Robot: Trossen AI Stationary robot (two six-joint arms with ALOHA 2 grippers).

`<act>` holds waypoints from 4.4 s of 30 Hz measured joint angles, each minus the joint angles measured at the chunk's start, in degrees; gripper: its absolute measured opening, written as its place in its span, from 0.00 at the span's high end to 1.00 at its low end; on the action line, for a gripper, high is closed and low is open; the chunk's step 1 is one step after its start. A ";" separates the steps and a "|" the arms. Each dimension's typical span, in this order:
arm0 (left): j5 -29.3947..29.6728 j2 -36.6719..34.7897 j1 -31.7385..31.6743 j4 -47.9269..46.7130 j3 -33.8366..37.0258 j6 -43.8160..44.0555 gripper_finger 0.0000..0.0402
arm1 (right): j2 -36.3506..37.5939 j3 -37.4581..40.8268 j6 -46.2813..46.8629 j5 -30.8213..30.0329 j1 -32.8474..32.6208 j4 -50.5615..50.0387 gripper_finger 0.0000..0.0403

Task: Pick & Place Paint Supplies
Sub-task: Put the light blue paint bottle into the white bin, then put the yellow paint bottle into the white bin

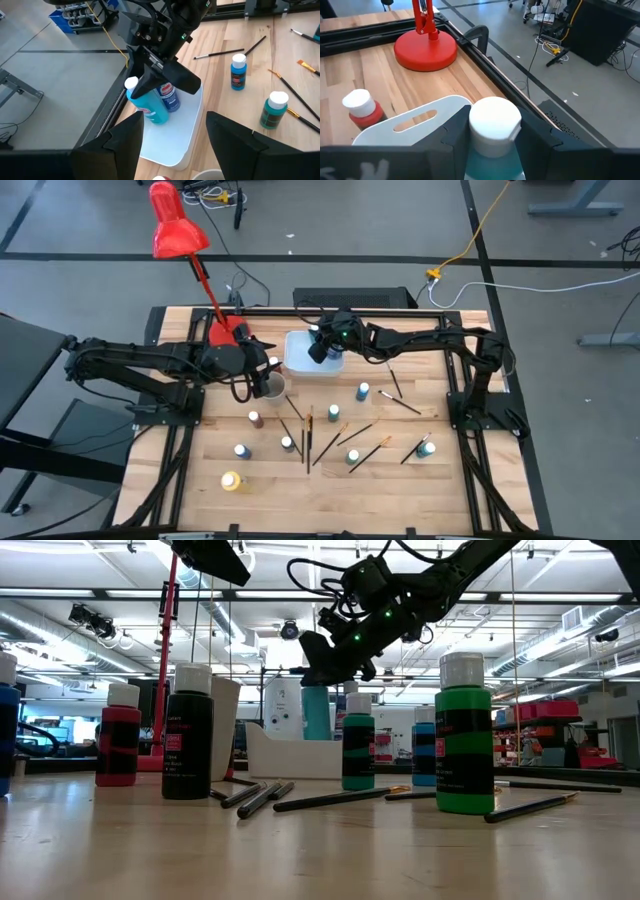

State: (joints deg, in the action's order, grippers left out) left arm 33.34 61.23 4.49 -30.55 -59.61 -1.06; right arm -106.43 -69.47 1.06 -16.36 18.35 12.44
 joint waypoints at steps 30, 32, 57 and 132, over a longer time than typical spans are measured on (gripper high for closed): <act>0.07 2.86 0.01 5.68 0.02 -5.27 0.44 | -1.81 -4.74 2.95 6.10 -0.66 6.37 0.67; 0.07 2.86 0.00 6.15 0.02 -5.27 0.44 | -3.15 -4.76 2.96 4.81 -0.54 8.57 0.67; 0.24 2.86 0.00 6.05 0.02 -6.54 0.44 | -10.23 -4.85 5.26 5.23 1.38 12.59 0.66; -57.62 -29.17 15.65 22.25 32.19 -10.70 0.44 | 2.58 -4.76 -3.38 9.89 -9.20 0.72 0.47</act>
State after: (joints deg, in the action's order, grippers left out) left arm -24.27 32.07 20.14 -8.29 -27.43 -11.76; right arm -103.85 -74.24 -2.32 -6.47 9.15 13.17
